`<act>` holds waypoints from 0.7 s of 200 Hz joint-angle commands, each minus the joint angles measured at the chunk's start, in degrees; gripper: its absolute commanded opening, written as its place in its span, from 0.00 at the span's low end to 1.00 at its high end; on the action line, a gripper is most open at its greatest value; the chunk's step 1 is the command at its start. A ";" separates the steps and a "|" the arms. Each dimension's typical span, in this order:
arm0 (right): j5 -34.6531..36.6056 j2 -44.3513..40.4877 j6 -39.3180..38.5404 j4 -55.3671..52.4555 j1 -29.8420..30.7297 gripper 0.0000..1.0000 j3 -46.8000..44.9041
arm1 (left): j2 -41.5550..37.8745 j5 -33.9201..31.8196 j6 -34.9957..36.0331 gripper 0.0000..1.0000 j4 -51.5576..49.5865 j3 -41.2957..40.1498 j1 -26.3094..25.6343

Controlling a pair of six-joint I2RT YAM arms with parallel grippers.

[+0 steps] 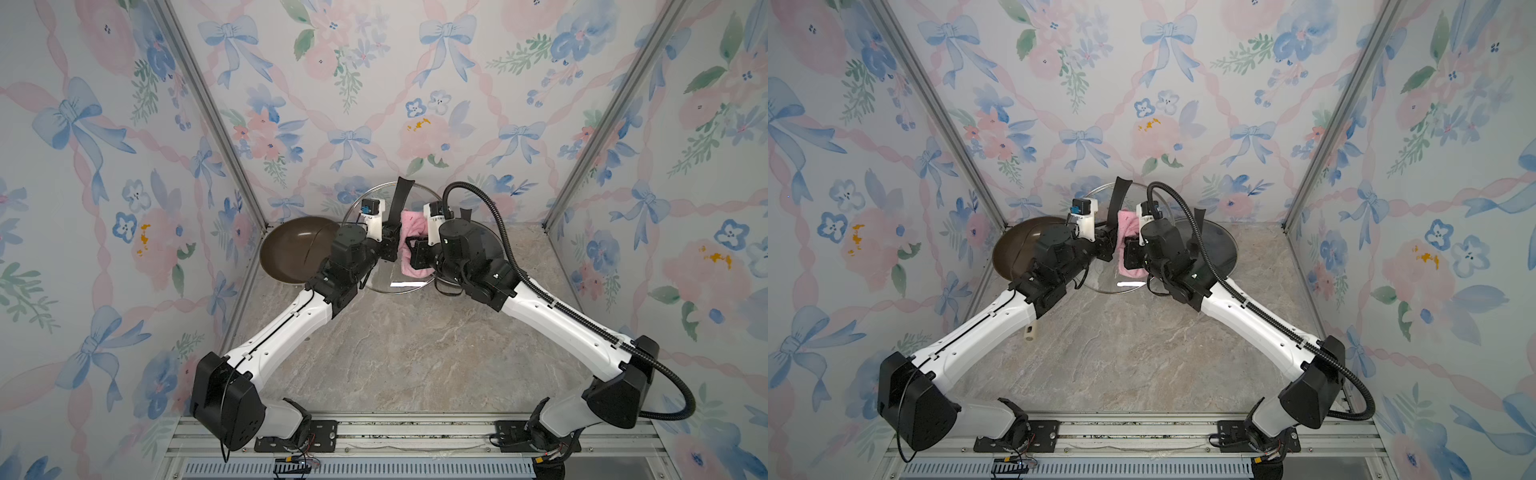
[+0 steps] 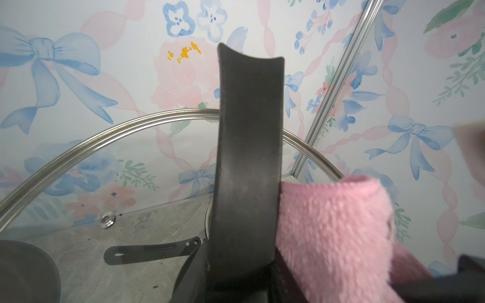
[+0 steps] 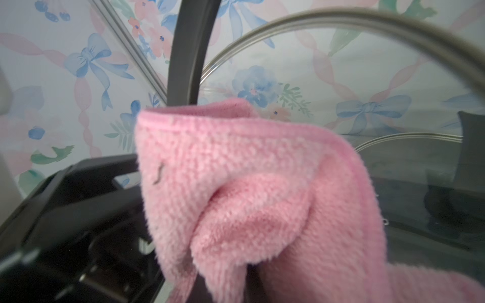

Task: Wipe the pot lid with a cloth
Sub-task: Wipe the pot lid.

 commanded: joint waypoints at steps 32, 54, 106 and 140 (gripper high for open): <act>-3.29 8.59 -8.15 2.83 -8.91 0.02 5.94 | -8.43 4.32 1.01 0.02 15.59 1.45 -5.67; -12.60 11.48 -7.25 6.54 -12.03 0.02 8.76 | -8.88 4.30 1.25 0.02 15.57 1.18 -6.59; -11.49 10.35 -11.12 -1.32 -12.67 0.01 8.98 | -7.88 -1.81 2.02 0.03 15.09 1.76 -6.60; -6.24 -2.42 -7.31 -2.06 -15.37 0.00 -6.93 | -6.66 -3.59 2.50 0.03 14.32 3.14 -5.93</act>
